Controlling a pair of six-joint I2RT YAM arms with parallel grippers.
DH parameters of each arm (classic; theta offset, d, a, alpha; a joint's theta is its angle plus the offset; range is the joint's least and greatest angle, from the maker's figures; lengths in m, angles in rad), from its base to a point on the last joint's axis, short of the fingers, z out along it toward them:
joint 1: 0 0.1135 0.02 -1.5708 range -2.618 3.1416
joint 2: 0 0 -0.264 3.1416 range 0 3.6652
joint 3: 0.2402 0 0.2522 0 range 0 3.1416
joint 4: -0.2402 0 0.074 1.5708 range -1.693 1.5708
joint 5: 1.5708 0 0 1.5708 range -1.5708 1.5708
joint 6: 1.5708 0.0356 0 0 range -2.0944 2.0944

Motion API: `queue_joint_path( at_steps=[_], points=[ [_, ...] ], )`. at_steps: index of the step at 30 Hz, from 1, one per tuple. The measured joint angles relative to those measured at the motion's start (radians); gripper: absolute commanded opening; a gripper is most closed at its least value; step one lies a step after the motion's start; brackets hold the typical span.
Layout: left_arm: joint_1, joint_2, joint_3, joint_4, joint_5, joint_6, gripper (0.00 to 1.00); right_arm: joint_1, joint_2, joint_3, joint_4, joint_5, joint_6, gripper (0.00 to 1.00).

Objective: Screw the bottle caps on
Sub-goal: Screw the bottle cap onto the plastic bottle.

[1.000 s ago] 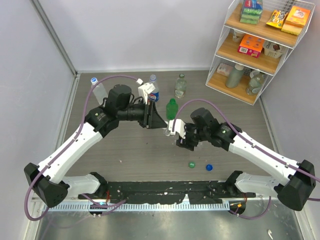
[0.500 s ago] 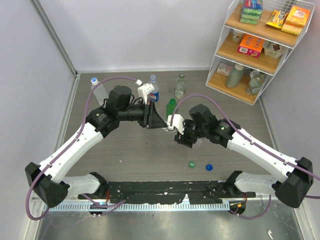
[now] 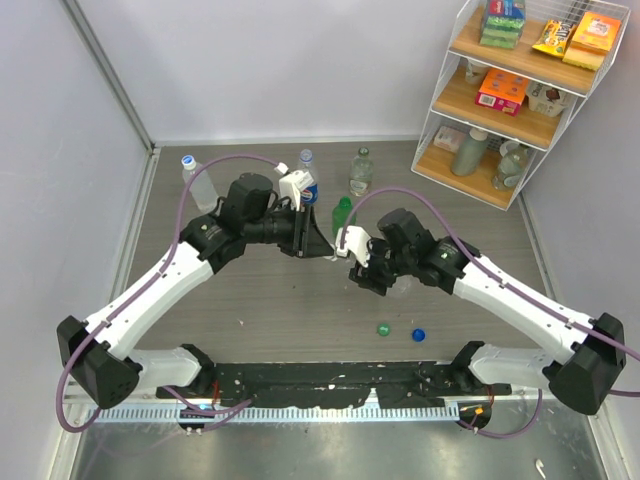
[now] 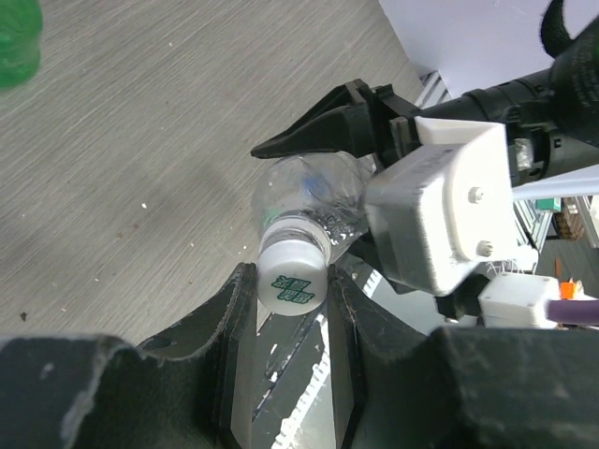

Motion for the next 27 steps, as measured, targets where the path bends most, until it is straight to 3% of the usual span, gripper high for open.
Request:
queue_joint_path(
  at_steps=[9, 27],
  points=[
    [-0.002, 0.000, -0.027, 0.056, 0.035, -0.005, 0.20, 0.000, -0.091, -0.051, 0.020, 0.008, 0.013, 0.01],
    [0.017, -0.005, -0.113, 0.252, 0.251, -0.059, 0.27, -0.001, -0.231, -0.164, 0.122, -0.017, 0.021, 0.01]
  ],
)
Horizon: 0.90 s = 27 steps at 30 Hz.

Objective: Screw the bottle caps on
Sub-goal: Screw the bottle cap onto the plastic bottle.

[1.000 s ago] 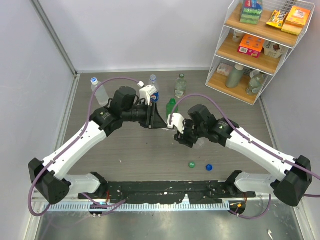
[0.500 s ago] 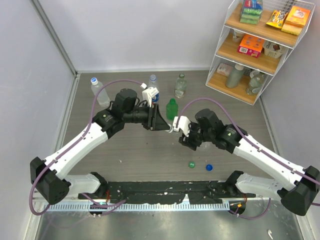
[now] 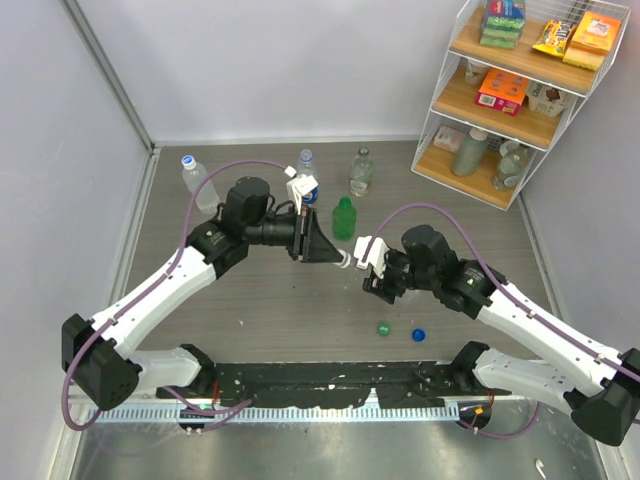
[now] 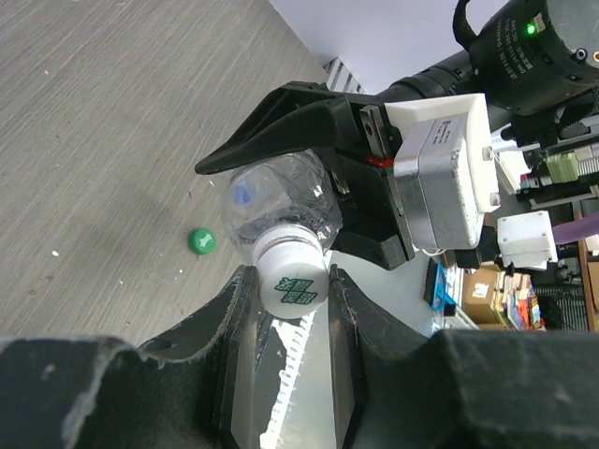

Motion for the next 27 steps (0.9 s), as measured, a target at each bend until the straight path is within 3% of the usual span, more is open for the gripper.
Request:
queue_joint_path(
  at_steps=[10, 14, 27],
  points=[
    [0.013, -0.007, -0.009, 0.040, 0.015, -0.006, 0.29, 0.000, 0.001, -0.017, 0.056, -0.018, 0.057, 0.01],
    [0.014, -0.014, -0.012, 0.050, 0.011, -0.021, 0.51, 0.000, 0.000, -0.017, 0.068, -0.024, 0.074, 0.01],
    [-0.009, -0.022, -0.013, 0.024, 0.047, -0.050, 0.81, 0.002, -0.040, -0.015, 0.345, -0.061, 0.112, 0.01]
  ],
)
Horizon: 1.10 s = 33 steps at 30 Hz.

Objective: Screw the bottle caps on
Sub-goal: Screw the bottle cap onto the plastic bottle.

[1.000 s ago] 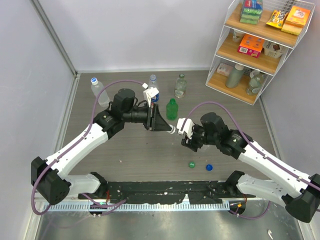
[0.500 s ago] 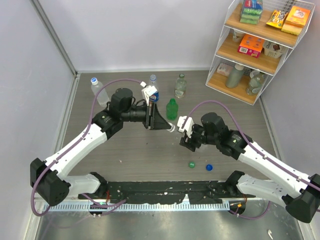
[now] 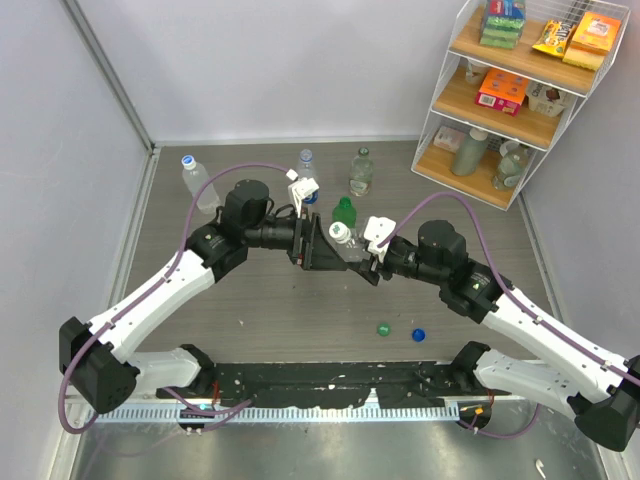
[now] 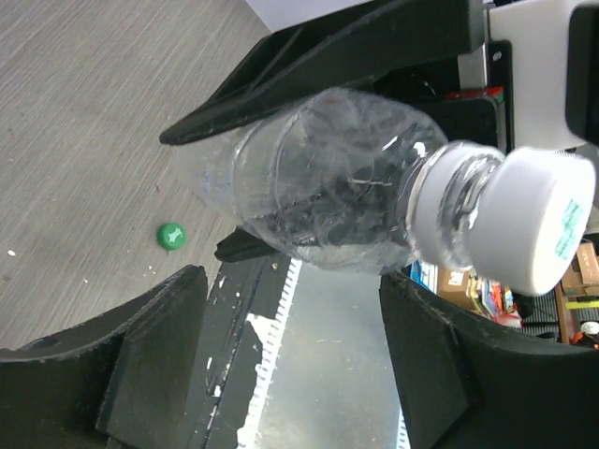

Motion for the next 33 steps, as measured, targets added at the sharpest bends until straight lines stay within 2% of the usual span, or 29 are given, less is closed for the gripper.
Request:
queue_joint_path(
  at_steps=[3, 7, 15, 19, 25, 33],
  points=[
    [0.000, -0.018, -0.007, -0.006, -0.016, 0.000, 0.88, 0.000, -0.001, 0.000, 0.030, 0.018, 0.019, 0.01],
    [0.000, -0.092, -0.006, -0.053, -0.113, 0.004, 0.96, 0.000, -0.001, -0.001, 0.053, 0.061, 0.050, 0.01],
    [-0.002, -0.175, 0.144, -0.184, -0.397, -0.039, 0.95, 0.000, -0.017, -0.123, 0.201, 0.213, 0.095, 0.01],
    [-0.037, -0.133, 0.268, -0.248, -0.546, -0.074, 0.94, 0.000, -0.005, -0.183, 0.272, 0.250, 0.101, 0.01],
    [-0.153, 0.020, 0.488, -0.409, -0.816, -0.088, 0.88, 0.000, 0.012, -0.215, 0.365, 0.296, 0.117, 0.01],
    [-0.290, 0.188, 0.599, -0.564, -1.074, -0.109, 0.85, 0.000, 0.046, -0.245, 0.462, 0.381, 0.126, 0.01]
  ],
)
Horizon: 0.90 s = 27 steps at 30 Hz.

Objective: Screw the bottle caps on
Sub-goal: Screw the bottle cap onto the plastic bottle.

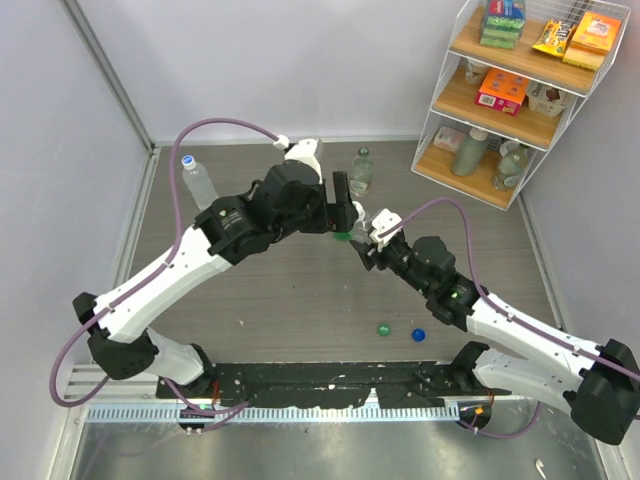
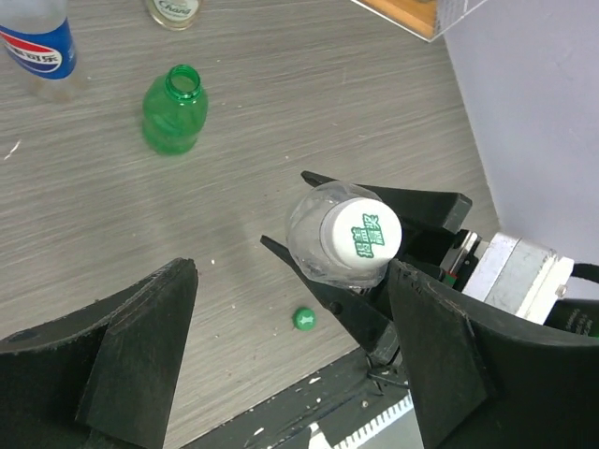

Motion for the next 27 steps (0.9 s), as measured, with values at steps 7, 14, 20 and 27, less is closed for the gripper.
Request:
queue_joint_path(
  at_steps=[7, 14, 20, 27],
  points=[
    [-0.045, 0.069, 0.064, -0.030, -0.111, -0.010, 0.84, 0.000, 0.015, -0.013, 0.017, 0.034, -0.001, 0.01],
    [-0.047, 0.069, 0.064, -0.008, -0.140, -0.021, 0.75, 0.000, 0.029, -0.019, 0.025, 0.045, -0.002, 0.01],
    [-0.047, 0.071, 0.062, 0.039, -0.123, -0.025, 0.75, 0.000, 0.040, -0.019, 0.027, 0.042, -0.002, 0.01],
    [-0.047, 0.092, 0.062, 0.064, -0.119, -0.027, 0.72, 0.000, 0.040, -0.019, 0.029, 0.041, -0.002, 0.01]
  ],
)
